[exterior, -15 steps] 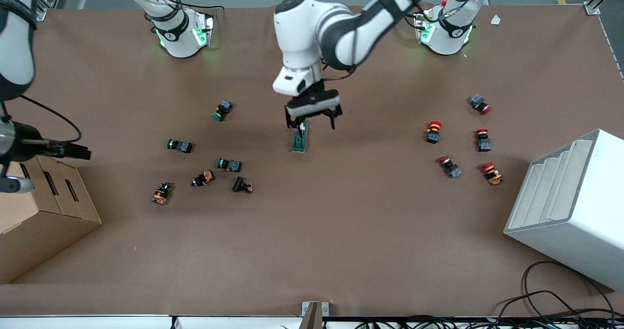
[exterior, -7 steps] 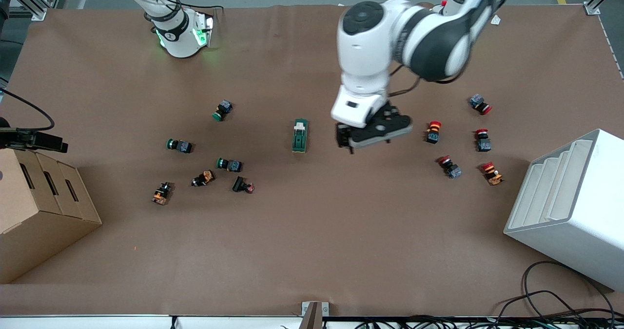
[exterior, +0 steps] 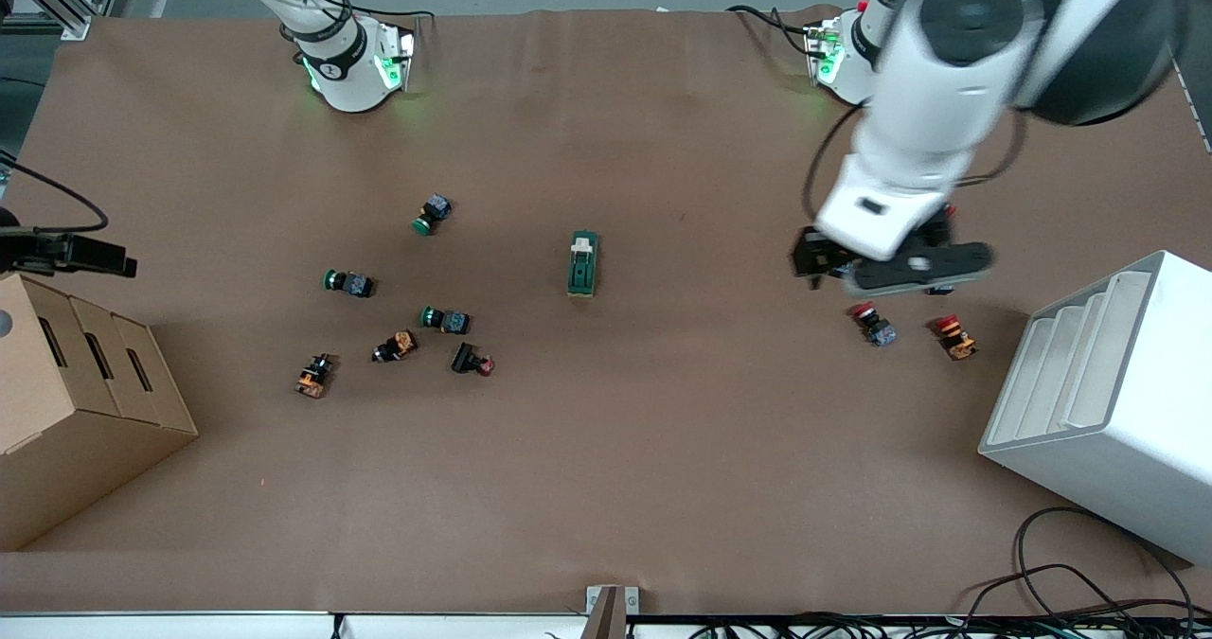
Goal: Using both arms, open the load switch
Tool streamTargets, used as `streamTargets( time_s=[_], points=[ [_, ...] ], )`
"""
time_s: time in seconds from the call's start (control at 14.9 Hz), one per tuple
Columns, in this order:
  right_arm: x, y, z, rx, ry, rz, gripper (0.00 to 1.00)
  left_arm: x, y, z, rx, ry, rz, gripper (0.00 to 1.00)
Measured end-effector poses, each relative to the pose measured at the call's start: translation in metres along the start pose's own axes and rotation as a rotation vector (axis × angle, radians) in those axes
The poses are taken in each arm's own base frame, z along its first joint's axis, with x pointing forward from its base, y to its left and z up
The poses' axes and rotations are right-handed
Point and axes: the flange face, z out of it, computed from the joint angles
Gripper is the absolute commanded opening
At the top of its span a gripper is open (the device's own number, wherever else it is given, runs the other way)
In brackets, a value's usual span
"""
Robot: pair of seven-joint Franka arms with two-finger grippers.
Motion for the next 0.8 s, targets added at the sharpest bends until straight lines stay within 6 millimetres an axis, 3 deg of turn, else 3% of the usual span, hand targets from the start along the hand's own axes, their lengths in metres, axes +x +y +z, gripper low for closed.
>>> streamTargets(
  time_s=[0.2,0.4,0.6,0.8],
  points=[
    [-0.002,-0.002,-0.003,0.000,0.005,-0.004,1.00,0.011,-0.074,-0.017,-0.041,-0.051,0.081,1.00],
    [-0.002,-0.014,-0.004,-0.005,0.008,-0.018,1.00,0.011,-0.134,-0.024,-0.063,-0.097,0.068,1.00],
    [-0.008,-0.025,-0.011,-0.019,0.018,-0.004,1.00,-0.002,-0.168,-0.029,-0.092,-0.110,0.080,1.00],
    [-0.020,-0.024,-0.019,-0.023,0.025,0.004,1.00,-0.023,-0.189,-0.034,-0.089,-0.112,0.081,1.00]
  ],
)
